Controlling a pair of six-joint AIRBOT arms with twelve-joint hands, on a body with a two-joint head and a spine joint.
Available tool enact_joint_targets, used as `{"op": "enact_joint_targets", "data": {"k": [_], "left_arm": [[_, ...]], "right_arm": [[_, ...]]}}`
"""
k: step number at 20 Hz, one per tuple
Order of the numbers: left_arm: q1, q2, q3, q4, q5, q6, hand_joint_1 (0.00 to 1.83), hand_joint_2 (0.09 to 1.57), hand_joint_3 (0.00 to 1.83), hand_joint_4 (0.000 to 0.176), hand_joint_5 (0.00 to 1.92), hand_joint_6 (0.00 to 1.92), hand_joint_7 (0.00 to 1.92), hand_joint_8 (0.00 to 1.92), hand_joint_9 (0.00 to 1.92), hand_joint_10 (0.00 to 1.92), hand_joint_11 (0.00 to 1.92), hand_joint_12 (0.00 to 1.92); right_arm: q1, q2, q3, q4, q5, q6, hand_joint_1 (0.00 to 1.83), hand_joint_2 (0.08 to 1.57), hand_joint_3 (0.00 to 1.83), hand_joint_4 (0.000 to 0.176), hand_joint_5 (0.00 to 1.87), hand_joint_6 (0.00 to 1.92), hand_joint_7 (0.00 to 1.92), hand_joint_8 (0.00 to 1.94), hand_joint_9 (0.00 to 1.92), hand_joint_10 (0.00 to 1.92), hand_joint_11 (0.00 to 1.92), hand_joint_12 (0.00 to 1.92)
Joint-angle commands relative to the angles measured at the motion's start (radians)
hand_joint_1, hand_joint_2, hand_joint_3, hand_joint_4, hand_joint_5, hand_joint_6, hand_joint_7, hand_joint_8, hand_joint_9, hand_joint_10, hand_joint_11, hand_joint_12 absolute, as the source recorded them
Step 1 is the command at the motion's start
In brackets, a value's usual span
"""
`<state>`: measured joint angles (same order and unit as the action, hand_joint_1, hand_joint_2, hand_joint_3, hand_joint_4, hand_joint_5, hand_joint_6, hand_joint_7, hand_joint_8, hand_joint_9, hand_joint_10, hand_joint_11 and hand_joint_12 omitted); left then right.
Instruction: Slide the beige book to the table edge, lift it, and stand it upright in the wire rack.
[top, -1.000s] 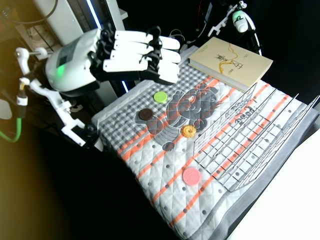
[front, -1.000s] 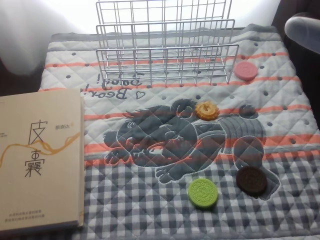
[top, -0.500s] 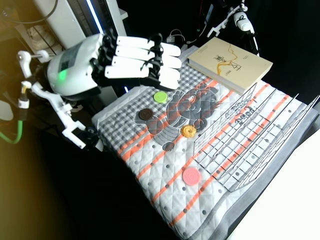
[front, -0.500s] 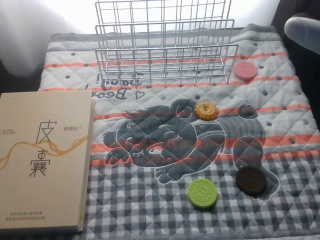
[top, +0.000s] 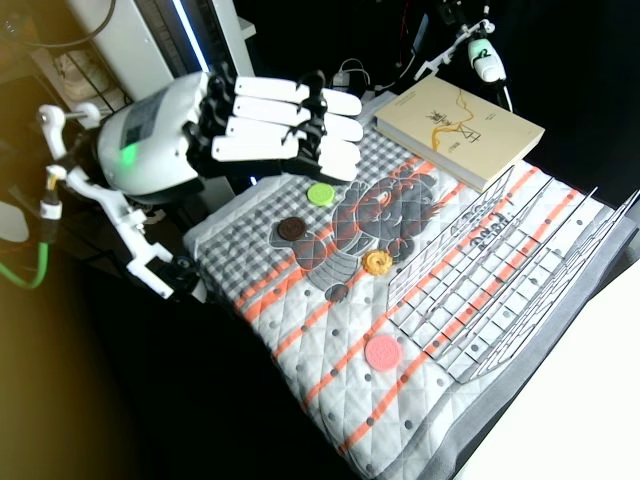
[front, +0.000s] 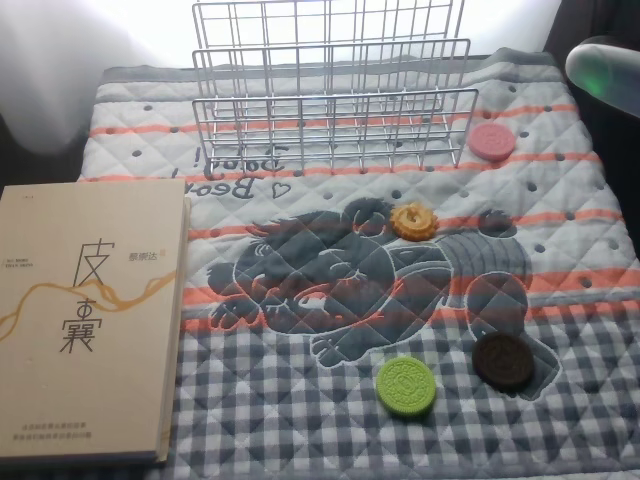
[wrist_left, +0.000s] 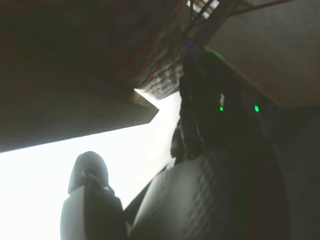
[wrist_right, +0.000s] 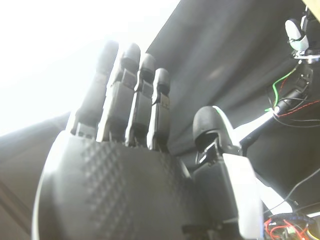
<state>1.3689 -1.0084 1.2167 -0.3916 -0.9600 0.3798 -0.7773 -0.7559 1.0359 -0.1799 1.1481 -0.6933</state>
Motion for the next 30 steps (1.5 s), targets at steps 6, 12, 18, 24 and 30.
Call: {"op": "enact_joint_targets", "data": {"k": [6,12,18,24,30], "left_arm": [[-0.069,-0.009,0.032,0.079,-0.025,-0.020,0.21,0.84,0.00,0.060,0.12,0.00,0.55,0.00,0.63,0.05,0.18,1.39],[-0.082,-0.009,0.049,0.083,-0.022,-0.036,0.43,0.92,0.00,0.000,0.33,0.02,0.79,0.03,0.96,0.16,0.51,1.49],[-0.085,-0.009,0.065,0.042,-0.035,-0.040,1.22,1.12,0.00,0.000,1.04,0.82,0.91,1.18,0.76,1.08,0.57,1.68],[-0.053,-0.002,0.084,-0.066,-0.059,-0.040,1.19,1.16,0.00,0.000,0.96,1.05,0.80,1.15,0.66,0.83,0.33,1.59],[-0.034,0.005,0.111,-0.143,-0.057,-0.039,1.19,1.17,0.00,0.000,0.94,0.98,0.81,1.32,0.63,1.22,0.42,1.76]], "right_arm": [[0.011,-0.001,0.004,0.036,0.116,-0.001,0.27,1.41,0.00,0.000,0.48,0.00,0.56,0.00,0.58,0.00,0.33,0.53],[0.009,-0.005,0.006,0.036,0.113,-0.001,0.25,1.43,0.00,0.000,0.46,0.00,0.55,0.00,0.56,0.00,0.31,0.53],[0.002,-0.005,0.006,0.039,0.111,-0.001,0.27,1.42,0.00,0.000,0.48,0.00,0.57,0.00,0.60,0.00,0.31,0.63],[-0.008,-0.001,0.003,0.045,0.112,0.001,0.26,1.44,0.00,0.000,0.47,0.00,0.56,0.00,0.58,0.00,0.26,0.69],[-0.013,-0.002,0.003,0.046,0.112,0.001,0.27,1.43,0.00,0.000,0.50,0.00,0.57,0.00,0.61,0.00,0.42,0.44]]}}
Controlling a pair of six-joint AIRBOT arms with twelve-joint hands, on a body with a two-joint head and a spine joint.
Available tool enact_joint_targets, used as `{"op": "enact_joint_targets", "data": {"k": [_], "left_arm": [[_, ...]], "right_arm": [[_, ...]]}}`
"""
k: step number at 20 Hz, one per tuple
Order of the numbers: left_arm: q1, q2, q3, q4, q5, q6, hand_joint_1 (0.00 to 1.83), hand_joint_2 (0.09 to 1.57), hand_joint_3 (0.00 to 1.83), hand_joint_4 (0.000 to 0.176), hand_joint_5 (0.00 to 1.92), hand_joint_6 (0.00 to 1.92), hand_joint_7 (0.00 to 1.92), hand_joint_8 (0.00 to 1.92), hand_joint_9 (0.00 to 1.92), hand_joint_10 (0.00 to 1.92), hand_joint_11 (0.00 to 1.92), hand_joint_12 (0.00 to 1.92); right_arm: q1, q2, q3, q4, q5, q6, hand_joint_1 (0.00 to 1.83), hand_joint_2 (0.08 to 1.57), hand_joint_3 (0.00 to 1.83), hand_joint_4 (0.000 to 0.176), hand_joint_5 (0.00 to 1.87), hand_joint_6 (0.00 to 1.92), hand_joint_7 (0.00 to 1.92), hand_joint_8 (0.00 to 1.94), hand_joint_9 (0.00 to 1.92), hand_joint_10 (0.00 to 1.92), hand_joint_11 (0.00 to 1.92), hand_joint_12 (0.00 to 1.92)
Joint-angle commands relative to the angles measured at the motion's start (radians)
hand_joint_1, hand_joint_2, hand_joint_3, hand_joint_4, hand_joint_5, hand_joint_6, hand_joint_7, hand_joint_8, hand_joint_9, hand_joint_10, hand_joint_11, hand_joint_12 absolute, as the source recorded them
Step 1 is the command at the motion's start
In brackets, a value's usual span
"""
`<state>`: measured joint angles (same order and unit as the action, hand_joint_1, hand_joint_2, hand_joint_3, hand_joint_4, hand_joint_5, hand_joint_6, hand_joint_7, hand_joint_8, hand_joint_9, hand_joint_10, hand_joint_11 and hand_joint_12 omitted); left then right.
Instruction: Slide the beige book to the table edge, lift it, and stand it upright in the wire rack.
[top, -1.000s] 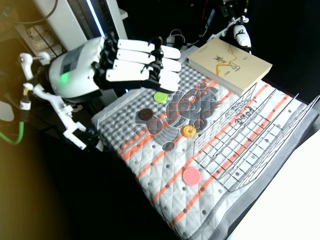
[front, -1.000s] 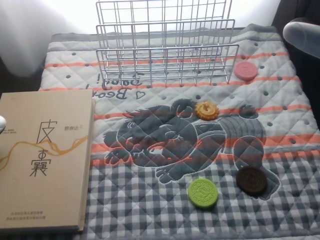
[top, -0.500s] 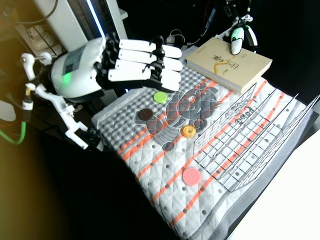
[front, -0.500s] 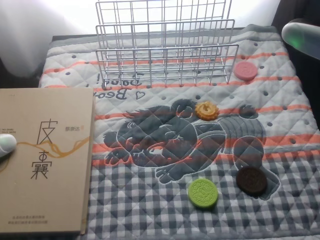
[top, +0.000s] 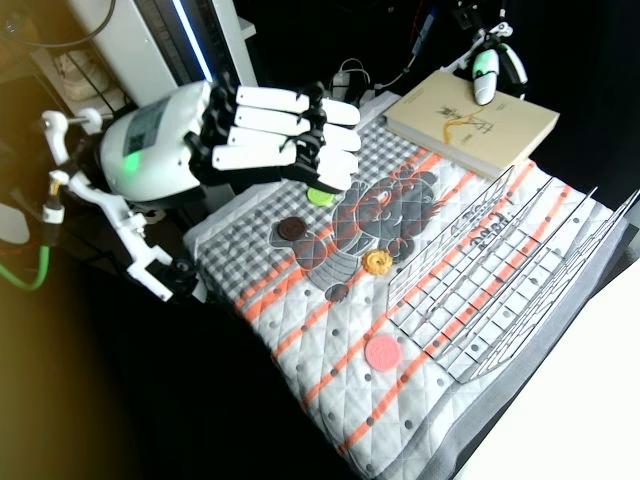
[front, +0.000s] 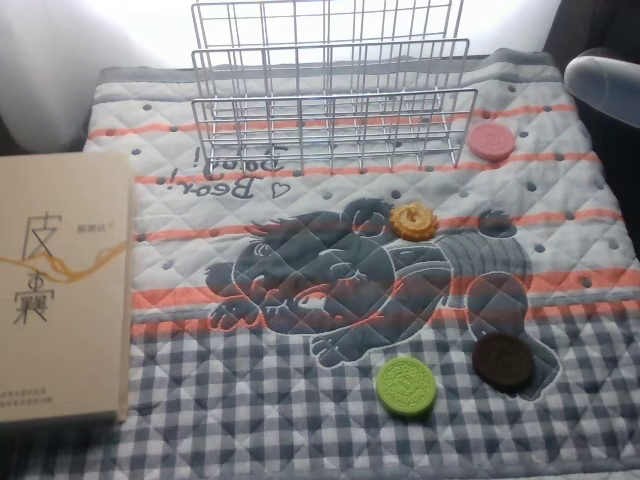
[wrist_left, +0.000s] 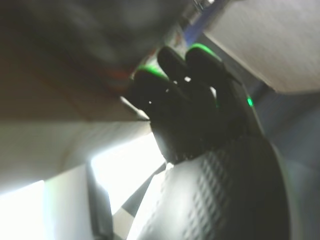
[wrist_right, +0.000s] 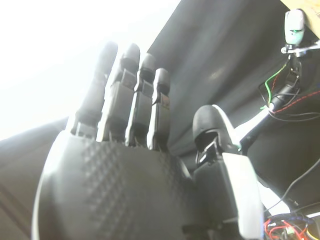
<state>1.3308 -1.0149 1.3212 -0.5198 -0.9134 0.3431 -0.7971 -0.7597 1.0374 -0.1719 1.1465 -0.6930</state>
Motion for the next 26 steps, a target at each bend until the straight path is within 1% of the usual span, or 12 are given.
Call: {"op": "enact_joint_targets", "data": {"k": [1,4,5,6,7,9,12,17,19,22,23,26], "left_arm": [[0.004,0.014,0.008,-0.019,-0.108,-0.003,1.20,1.14,0.00,0.015,0.97,0.94,0.87,1.22,0.69,1.04,0.40,1.70],[0.003,0.017,0.004,-0.023,-0.135,-0.003,1.21,1.12,0.00,0.040,1.01,0.92,0.95,1.04,0.90,0.53,0.57,1.33],[0.003,0.019,-0.005,-0.024,-0.166,-0.003,1.24,1.10,0.00,0.000,0.97,0.91,1.08,0.91,1.07,0.43,0.78,1.17],[0.003,0.021,-0.010,-0.023,-0.184,-0.003,1.27,1.09,0.00,0.000,0.94,0.88,1.14,0.87,1.18,0.33,0.91,1.06],[0.001,0.025,-0.020,-0.018,-0.219,-0.007,1.37,1.06,0.01,0.000,0.93,0.79,1.15,0.74,1.15,0.85,1.02,0.91],[-0.026,0.040,-0.036,0.003,-0.278,-0.009,1.40,1.04,0.00,0.000,0.97,0.78,1.15,0.65,1.22,0.84,1.21,0.60],[-0.054,0.066,-0.059,0.015,-0.391,-0.005,1.40,1.05,0.00,0.000,1.03,0.74,1.17,0.60,1.12,0.94,1.19,0.59],[-0.112,0.092,-0.077,0.016,-0.532,0.002,1.39,1.07,0.00,0.000,0.99,0.76,1.11,0.79,1.04,1.08,1.11,0.81],[-0.142,0.099,-0.077,0.021,-0.572,0.005,1.27,1.07,0.00,0.000,1.06,0.71,1.15,0.88,1.26,0.52,1.07,1.03],[-0.249,0.098,-0.070,0.045,-0.583,0.061,1.27,1.08,0.00,0.000,0.99,0.81,1.14,0.91,1.31,0.50,1.10,1.08],[-0.288,0.093,-0.064,0.057,-0.576,0.078,1.28,1.07,0.00,0.000,1.01,0.78,1.16,0.87,1.34,0.42,1.15,0.92],[-0.427,0.044,-0.004,0.109,-0.514,0.084,1.28,1.08,0.00,0.000,1.00,0.77,1.14,0.93,1.37,0.36,1.12,0.92]], "right_arm": [[0.006,0.001,0.001,0.038,0.113,0.000,0.26,1.43,0.00,0.000,0.50,0.00,0.57,0.00,0.60,0.00,0.45,0.39],[0.004,-0.001,0.001,0.039,0.113,0.000,0.24,1.41,0.00,0.000,0.51,0.00,0.56,0.00,0.57,0.00,0.45,0.35],[0.003,-0.002,0.001,0.040,0.113,0.000,0.26,1.40,0.00,0.000,0.52,0.00,0.56,0.00,0.56,0.00,0.45,0.34],[0.002,-0.003,0.002,0.041,0.113,0.000,0.26,1.40,0.00,0.000,0.52,0.00,0.56,0.00,0.54,0.00,0.45,0.34],[0.001,-0.004,0.002,0.042,0.113,0.000,0.27,1.40,0.00,0.000,0.52,0.00,0.56,0.00,0.55,0.00,0.45,0.33],[0.000,-0.003,0.002,0.043,0.113,0.000,0.26,1.40,0.00,0.000,0.51,0.00,0.55,0.00,0.54,0.00,0.44,0.32],[-0.003,-0.004,0.002,0.046,0.113,0.000,0.26,1.42,0.00,0.000,0.51,0.00,0.55,0.00,0.56,0.01,0.46,0.32],[-0.006,-0.004,0.001,0.051,0.113,0.000,0.28,1.42,0.00,0.000,0.51,0.00,0.56,0.00,0.60,0.01,0.48,0.33],[-0.006,-0.005,0.001,0.054,0.114,0.000,0.28,1.43,0.00,0.000,0.51,0.00,0.61,0.00,0.65,0.00,0.41,0.50],[-0.007,-0.008,0.002,0.059,0.114,0.000,0.28,1.42,0.00,0.000,0.53,0.00,0.64,0.00,0.71,0.00,0.28,0.75],[-0.008,-0.010,0.002,0.060,0.115,0.000,0.27,1.42,0.00,0.000,0.54,0.00,0.65,0.00,0.73,0.00,0.28,0.85],[-0.014,-0.014,0.003,0.063,0.120,0.000,0.30,1.41,0.00,0.000,0.53,0.00,0.62,0.00,0.71,0.00,0.31,0.86]]}}
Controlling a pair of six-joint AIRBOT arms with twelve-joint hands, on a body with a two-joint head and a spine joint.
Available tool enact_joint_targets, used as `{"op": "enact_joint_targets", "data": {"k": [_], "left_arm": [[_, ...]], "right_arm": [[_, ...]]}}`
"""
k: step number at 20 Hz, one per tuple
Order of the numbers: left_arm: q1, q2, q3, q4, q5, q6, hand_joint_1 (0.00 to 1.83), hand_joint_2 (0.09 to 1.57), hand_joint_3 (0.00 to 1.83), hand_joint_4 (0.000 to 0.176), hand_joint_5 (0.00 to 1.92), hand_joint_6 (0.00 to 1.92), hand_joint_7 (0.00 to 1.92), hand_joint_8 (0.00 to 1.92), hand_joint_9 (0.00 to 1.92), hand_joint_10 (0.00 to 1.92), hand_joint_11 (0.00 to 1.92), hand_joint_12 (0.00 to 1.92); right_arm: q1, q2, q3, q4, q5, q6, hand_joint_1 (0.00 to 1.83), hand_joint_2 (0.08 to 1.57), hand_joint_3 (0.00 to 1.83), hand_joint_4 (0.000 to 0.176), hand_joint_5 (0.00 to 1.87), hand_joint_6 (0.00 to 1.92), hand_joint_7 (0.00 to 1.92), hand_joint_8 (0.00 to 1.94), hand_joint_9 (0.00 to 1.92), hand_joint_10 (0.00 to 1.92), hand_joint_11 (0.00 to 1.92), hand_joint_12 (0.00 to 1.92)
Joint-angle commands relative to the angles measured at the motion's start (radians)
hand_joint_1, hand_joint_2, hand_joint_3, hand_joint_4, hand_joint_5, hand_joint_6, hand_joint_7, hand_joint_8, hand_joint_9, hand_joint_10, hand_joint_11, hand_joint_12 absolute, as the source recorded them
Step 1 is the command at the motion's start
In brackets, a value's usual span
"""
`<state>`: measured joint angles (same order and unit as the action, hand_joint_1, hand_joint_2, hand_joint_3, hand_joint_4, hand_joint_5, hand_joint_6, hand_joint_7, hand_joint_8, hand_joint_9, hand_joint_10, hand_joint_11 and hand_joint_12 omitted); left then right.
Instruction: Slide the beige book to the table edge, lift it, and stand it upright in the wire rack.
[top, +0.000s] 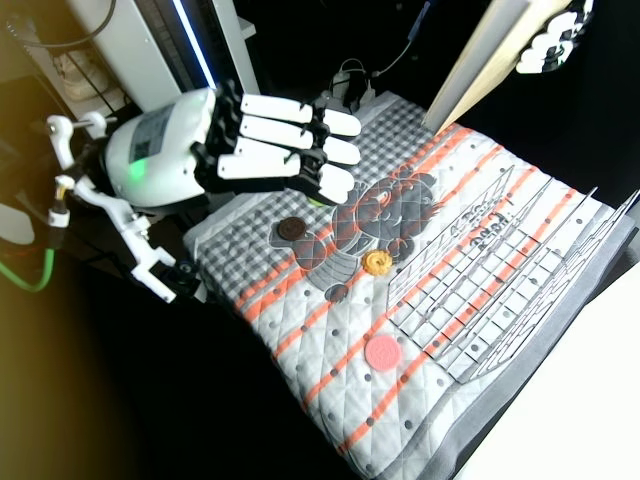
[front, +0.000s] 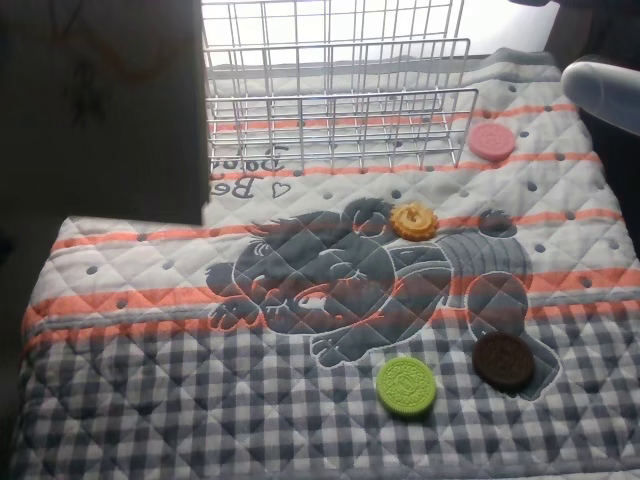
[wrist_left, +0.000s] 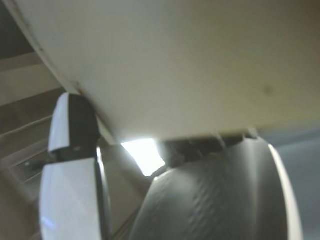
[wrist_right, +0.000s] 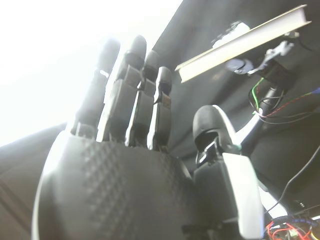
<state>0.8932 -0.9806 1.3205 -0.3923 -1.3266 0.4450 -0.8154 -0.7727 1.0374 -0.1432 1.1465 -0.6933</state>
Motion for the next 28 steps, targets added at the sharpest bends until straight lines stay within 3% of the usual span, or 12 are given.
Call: {"op": "enact_joint_targets", "data": {"k": [1,3,6,9,12,13,16,17,19,20,23,28], "left_arm": [[-0.037,-0.010,0.019,-0.001,-0.077,-0.018,1.28,1.08,0.00,0.000,1.00,0.75,1.13,0.96,1.37,0.36,1.11,0.95],[-0.129,-0.045,0.057,0.047,-0.027,-0.018,1.27,1.08,0.00,0.000,1.02,0.75,1.13,0.94,1.37,0.32,1.07,0.92],[-0.238,-0.079,0.095,0.111,0.029,-0.014,1.29,1.06,0.00,0.000,1.05,0.69,1.18,0.85,1.46,0.16,1.19,0.70],[-0.347,-0.103,0.124,0.177,0.070,-0.006,1.28,1.05,0.00,0.000,1.09,0.68,1.20,0.77,1.49,0.11,1.19,0.74],[-0.455,-0.116,0.139,0.252,0.133,0.019,1.27,1.05,0.00,0.000,1.11,0.65,1.19,0.78,1.48,0.08,1.10,0.87],[-0.501,-0.129,0.153,0.280,0.160,0.022,1.28,1.05,0.00,0.000,1.12,0.59,1.20,0.79,1.47,0.06,1.07,0.89],[-0.545,-0.148,0.170,0.290,0.198,0.046,1.28,1.06,0.00,0.000,1.07,0.68,1.19,0.80,1.48,0.05,1.09,0.86],[-0.564,-0.158,0.179,0.286,0.213,0.067,1.29,1.05,0.00,0.000,1.05,0.73,1.24,0.71,1.52,0.05,1.17,0.81],[-0.596,-0.187,0.210,0.276,0.240,0.081,1.29,1.05,0.00,0.000,1.05,0.74,1.24,0.70,1.53,0.05,1.16,0.88],[-0.606,-0.204,0.227,0.271,0.247,0.081,1.29,1.05,0.00,0.000,1.07,0.69,1.22,0.75,1.54,0.05,1.12,0.99],[-0.609,-0.218,0.236,0.263,0.257,0.095,1.30,1.06,0.00,0.000,1.09,0.59,1.18,0.88,1.55,0.05,1.14,0.97],[-0.609,-0.253,0.266,0.224,0.271,0.139,1.30,1.04,0.00,0.000,1.14,0.51,1.21,0.82,1.55,0.05,1.12,1.05]], "right_arm": [[0.001,-0.001,0.002,0.035,0.125,0.001,0.29,1.41,0.00,0.000,0.52,0.00,0.62,0.00,0.70,0.00,0.36,0.81],[-0.014,-0.002,-0.002,0.040,0.149,0.005,0.28,1.40,0.00,0.000,0.52,0.00,0.62,0.00,0.72,0.00,0.34,0.83],[-0.057,-0.002,-0.014,0.058,0.202,0.005,0.24,1.41,0.00,0.000,0.55,0.00,0.67,0.01,0.73,0.00,0.35,0.89],[-0.093,-0.002,-0.025,0.071,0.231,0.005,0.17,1.41,0.00,0.000,0.62,0.00,0.72,0.00,0.68,0.00,0.20,1.06],[-0.099,-0.011,-0.024,0.077,0.233,0.005,0.23,1.40,0.00,0.000,0.69,0.01,0.77,0.01,0.74,0.01,0.23,1.08],[-0.102,-0.017,-0.023,0.081,0.233,0.005,0.27,1.37,0.00,0.000,0.71,0.00,0.75,0.00,0.76,0.00,0.34,1.00],[-0.110,-0.030,-0.016,0.087,0.233,0.012,0.26,1.38,0.00,0.000,0.72,0.00,0.74,0.00,0.74,0.00,0.36,0.99],[-0.113,-0.035,-0.013,0.091,0.233,0.016,0.24,1.38,0.00,0.000,0.72,0.00,0.73,0.00,0.70,0.00,0.32,0.96],[-0.122,-0.046,-0.004,0.098,0.233,0.027,0.29,1.38,0.00,0.000,0.74,0.00,0.75,0.00,0.72,0.00,0.36,0.94],[-0.124,-0.052,0.002,0.100,0.233,0.033,0.29,1.37,0.00,0.000,0.71,0.00,0.74,0.00,0.69,0.00,0.35,0.88],[-0.124,-0.065,0.012,0.106,0.233,0.046,0.33,1.36,0.00,0.000,0.72,0.00,0.76,0.01,0.72,0.01,0.38,0.88],[-0.124,-0.084,0.031,0.106,0.236,0.068,0.38,1.35,0.00,0.000,0.68,0.00,0.71,0.00,0.68,0.00,0.37,0.82]]}}
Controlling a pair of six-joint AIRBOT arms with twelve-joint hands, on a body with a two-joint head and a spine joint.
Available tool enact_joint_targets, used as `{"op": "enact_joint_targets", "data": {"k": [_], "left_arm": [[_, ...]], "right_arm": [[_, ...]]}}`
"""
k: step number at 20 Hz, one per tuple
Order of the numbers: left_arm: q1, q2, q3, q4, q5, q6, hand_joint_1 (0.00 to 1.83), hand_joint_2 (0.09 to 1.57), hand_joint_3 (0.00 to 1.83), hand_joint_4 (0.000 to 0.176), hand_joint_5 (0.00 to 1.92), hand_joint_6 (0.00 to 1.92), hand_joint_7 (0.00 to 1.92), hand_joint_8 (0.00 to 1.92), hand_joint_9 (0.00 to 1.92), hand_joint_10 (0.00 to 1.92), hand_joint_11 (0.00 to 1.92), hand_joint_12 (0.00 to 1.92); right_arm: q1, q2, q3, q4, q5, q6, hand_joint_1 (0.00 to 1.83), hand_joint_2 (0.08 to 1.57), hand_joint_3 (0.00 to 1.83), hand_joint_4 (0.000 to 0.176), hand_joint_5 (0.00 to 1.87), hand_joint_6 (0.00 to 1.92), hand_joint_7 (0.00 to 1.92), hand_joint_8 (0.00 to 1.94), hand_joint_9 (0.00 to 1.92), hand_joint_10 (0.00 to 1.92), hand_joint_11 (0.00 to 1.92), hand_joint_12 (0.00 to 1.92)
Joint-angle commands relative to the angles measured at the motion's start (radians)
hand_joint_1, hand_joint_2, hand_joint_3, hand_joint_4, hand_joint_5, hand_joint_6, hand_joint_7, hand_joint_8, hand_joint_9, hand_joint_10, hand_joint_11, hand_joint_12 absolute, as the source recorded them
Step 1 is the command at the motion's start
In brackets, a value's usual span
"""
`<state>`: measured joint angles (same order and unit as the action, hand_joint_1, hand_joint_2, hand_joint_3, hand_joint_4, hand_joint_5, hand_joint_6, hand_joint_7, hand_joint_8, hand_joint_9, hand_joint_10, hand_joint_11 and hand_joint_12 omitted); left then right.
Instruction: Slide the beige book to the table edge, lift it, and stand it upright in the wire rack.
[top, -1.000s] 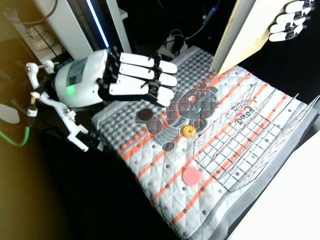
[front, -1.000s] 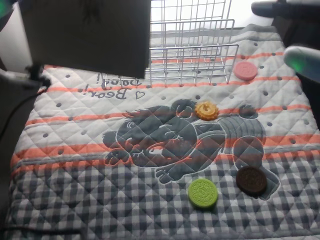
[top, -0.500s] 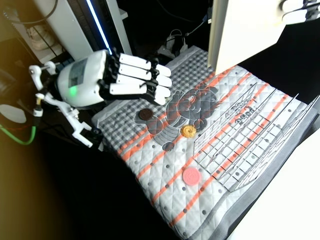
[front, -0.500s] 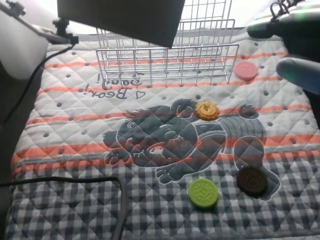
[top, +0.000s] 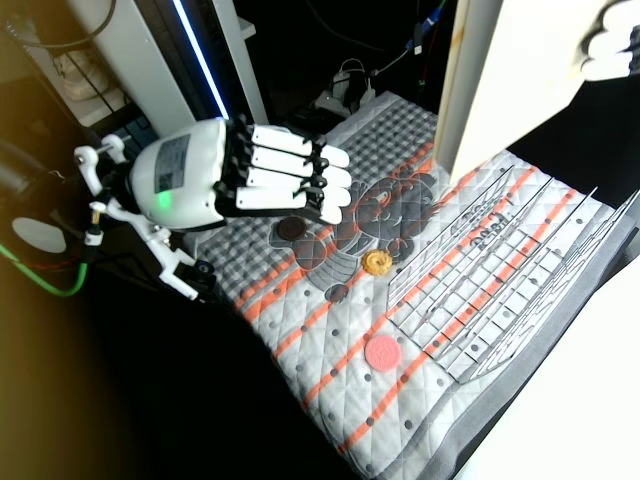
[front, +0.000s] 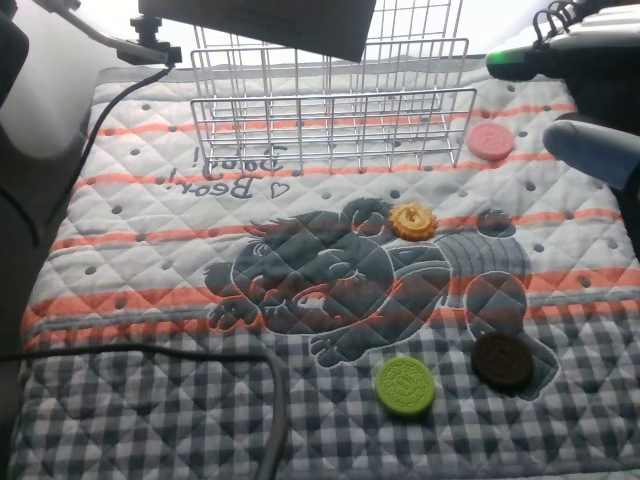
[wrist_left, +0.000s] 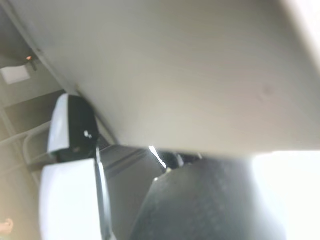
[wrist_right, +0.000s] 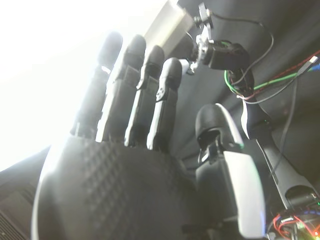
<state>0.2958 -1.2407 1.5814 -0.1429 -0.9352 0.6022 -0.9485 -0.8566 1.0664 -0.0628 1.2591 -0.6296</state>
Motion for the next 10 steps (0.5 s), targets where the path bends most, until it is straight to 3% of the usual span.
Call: {"op": "enact_joint_targets", "data": {"k": [1,3,4,5,6,8,10], "left_arm": [[-0.011,0.003,0.009,-0.030,-0.116,-0.017,1.21,1.07,0.01,0.000,1.09,0.74,1.30,0.50,1.57,0.07,1.11,1.14],[-0.002,-0.006,0.018,-0.049,-0.100,-0.004,1.18,1.10,0.00,0.000,1.03,0.88,1.44,0.17,1.53,0.19,1.09,1.23],[0.007,-0.015,0.028,-0.057,-0.093,-0.003,1.28,1.04,0.00,0.000,1.29,0.19,1.27,0.68,1.49,0.20,1.04,1.22],[0.013,-0.021,0.035,-0.062,-0.087,-0.003,1.29,1.07,0.00,0.000,1.22,0.31,1.17,0.90,1.29,0.57,0.99,1.28],[0.019,-0.026,0.040,-0.067,-0.084,-0.003,1.29,1.07,0.00,0.000,1.22,0.31,1.17,0.90,1.29,0.57,0.99,1.28],[0.032,-0.030,0.042,-0.077,-0.085,-0.004,1.28,1.11,0.00,0.000,1.03,0.67,1.04,1.16,1.09,0.95,0.91,1.45],[0.042,-0.031,0.042,-0.081,-0.094,-0.012,1.28,1.09,0.00,0.000,1.03,0.66,1.09,1.07,1.17,0.97,1.00,1.41]], "right_arm": [[0.009,-0.005,0.007,0.026,0.125,0.013,0.37,1.34,0.00,0.000,0.68,0.00,0.70,0.00,0.68,0.00,0.36,0.81],[0.009,-0.015,0.015,0.024,0.125,0.020,0.33,1.34,0.00,0.000,0.66,0.00,0.70,0.00,0.68,0.00,0.39,0.75],[0.009,-0.020,0.019,0.022,0.125,0.024,0.30,1.35,0.00,0.000,0.64,0.00,0.70,0.00,0.69,0.00,0.41,0.70],[0.009,-0.022,0.022,0.020,0.125,0.027,0.30,1.35,0.00,0.000,0.62,0.00,0.70,0.00,0.69,0.00,0.42,0.70],[0.009,-0.022,0.022,0.019,0.125,0.028,0.30,1.35,0.00,0.000,0.62,0.00,0.70,0.00,0.69,0.00,0.42,0.70],[0.009,-0.022,0.022,0.015,0.125,0.031,0.30,1.37,0.01,0.000,0.58,0.00,0.66,0.00,0.64,0.00,0.37,0.66],[0.009,-0.022,0.022,0.014,0.124,0.033,0.25,1.39,0.01,0.000,0.60,0.00,0.68,0.01,0.66,0.01,0.39,0.67]]}}
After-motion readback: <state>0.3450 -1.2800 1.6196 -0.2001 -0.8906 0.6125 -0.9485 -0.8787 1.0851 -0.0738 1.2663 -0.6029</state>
